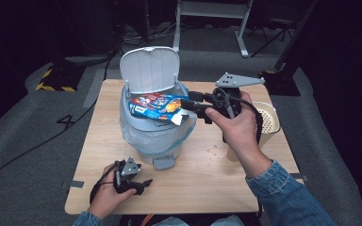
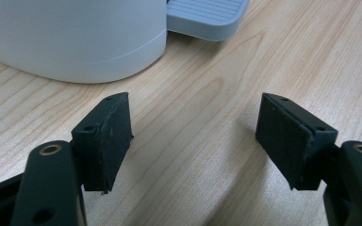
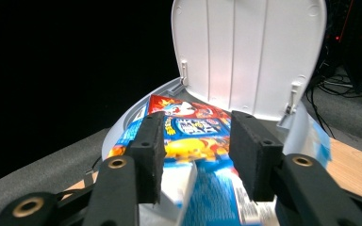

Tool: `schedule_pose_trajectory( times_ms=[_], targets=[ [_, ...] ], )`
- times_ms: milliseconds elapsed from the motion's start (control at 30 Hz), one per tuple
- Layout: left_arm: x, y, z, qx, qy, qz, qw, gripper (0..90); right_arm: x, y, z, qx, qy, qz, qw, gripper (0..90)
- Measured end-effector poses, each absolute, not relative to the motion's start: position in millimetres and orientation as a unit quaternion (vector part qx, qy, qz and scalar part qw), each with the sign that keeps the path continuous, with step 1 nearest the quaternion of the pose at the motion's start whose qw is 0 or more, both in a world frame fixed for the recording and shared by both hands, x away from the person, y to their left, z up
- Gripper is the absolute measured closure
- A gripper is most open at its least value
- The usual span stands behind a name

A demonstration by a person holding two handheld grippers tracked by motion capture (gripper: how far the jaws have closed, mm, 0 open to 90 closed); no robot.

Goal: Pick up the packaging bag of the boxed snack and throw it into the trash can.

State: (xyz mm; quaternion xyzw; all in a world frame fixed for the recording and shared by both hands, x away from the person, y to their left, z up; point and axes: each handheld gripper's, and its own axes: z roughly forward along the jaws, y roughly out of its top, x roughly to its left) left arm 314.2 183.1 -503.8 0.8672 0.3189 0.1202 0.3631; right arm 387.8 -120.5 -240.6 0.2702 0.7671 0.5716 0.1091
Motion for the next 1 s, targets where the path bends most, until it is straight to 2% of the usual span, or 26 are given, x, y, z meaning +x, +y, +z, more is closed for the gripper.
schedule_pose_trajectory(
  times_ms=[133,267,333,500,567,700,767,1000],
  targets=[
    [314.2,183.1,-503.8,0.867,0.319,0.120,0.363,27.8,379.9,-139.1,-238.9,0.269,0.771,0.565,0.117,54.8],
    [314.2,183.1,-503.8,0.867,0.319,0.119,0.363,27.8,371.5,-149.0,-245.5,0.262,0.780,0.559,0.105,54.7],
    [314.1,183.1,-503.8,0.867,0.320,0.120,0.363,27.8,367.8,-149.2,-249.9,0.254,0.788,0.553,0.097,55.5],
    [314.1,183.1,-503.9,0.867,0.320,0.119,0.363,27.8,366.6,-136.3,-265.9,0.245,0.812,0.518,0.111,55.6],
    [314.2,183.2,-503.8,0.867,0.319,0.119,0.363,27.8,369.5,-132.4,-269.5,0.255,0.810,0.518,0.104,59.8],
    [314.3,183.2,-503.7,0.868,0.318,0.119,0.363,27.6,373.2,-131.9,-266.1,0.255,0.809,0.517,0.114,81.1],
    [314.3,183.2,-503.8,0.868,0.318,0.119,0.363,27.4,373.4,-132.8,-262.6,0.256,0.806,0.521,0.115,86.2],
    [314.3,183.2,-503.8,0.868,0.318,0.119,0.363,27.4,372.6,-132.4,-243.8,0.256,0.791,0.545,0.111,88.7]
  ],
)
